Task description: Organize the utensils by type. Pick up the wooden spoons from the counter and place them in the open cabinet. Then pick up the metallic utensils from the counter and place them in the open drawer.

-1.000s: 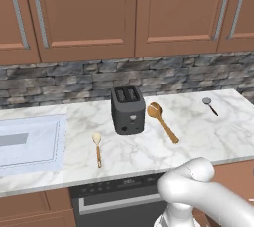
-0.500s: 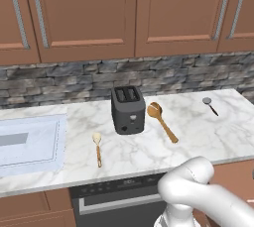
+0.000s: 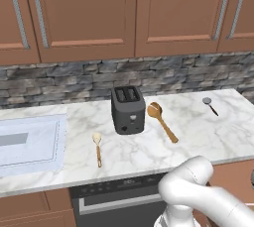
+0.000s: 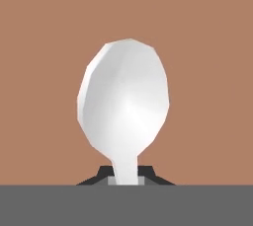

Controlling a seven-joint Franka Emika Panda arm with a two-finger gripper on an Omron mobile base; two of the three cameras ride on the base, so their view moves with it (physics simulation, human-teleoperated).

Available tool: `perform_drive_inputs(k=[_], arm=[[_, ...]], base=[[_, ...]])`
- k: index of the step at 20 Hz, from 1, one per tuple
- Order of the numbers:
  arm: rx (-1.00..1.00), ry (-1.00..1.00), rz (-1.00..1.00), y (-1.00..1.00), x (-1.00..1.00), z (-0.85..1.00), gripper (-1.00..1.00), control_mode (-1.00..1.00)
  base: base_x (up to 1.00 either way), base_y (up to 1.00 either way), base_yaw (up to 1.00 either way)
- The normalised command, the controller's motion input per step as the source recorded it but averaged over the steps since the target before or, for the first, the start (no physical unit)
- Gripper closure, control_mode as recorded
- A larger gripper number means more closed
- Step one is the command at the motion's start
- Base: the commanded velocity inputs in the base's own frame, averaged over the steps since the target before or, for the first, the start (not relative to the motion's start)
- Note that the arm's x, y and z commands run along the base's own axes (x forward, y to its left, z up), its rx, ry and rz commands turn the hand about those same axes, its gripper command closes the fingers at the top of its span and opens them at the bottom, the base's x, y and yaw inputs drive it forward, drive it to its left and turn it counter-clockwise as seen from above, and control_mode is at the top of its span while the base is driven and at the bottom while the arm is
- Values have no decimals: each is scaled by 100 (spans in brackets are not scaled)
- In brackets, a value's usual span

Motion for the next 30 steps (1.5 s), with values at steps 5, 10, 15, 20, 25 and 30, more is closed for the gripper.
perform_drive_inputs(k=[5, 10, 15, 20, 25, 30], arm=[[3, 0, 0, -13, 1, -8, -100, -100], [3, 5, 0, -23, 0, 1, -100, -100], [1, 9, 0, -17, 0, 0, -100, -100], [1, 3, 0, -15, -2, 7, -100, -100], [6, 0, 1, -11, -33, 35, -100, -100], [9, 0, 0, -10, -44, 39, -100, -100]], base=[[0, 0, 0], [0, 0, 0], [0, 0, 0], [0, 0, 0], [0, 0, 0], [0, 0, 0]])
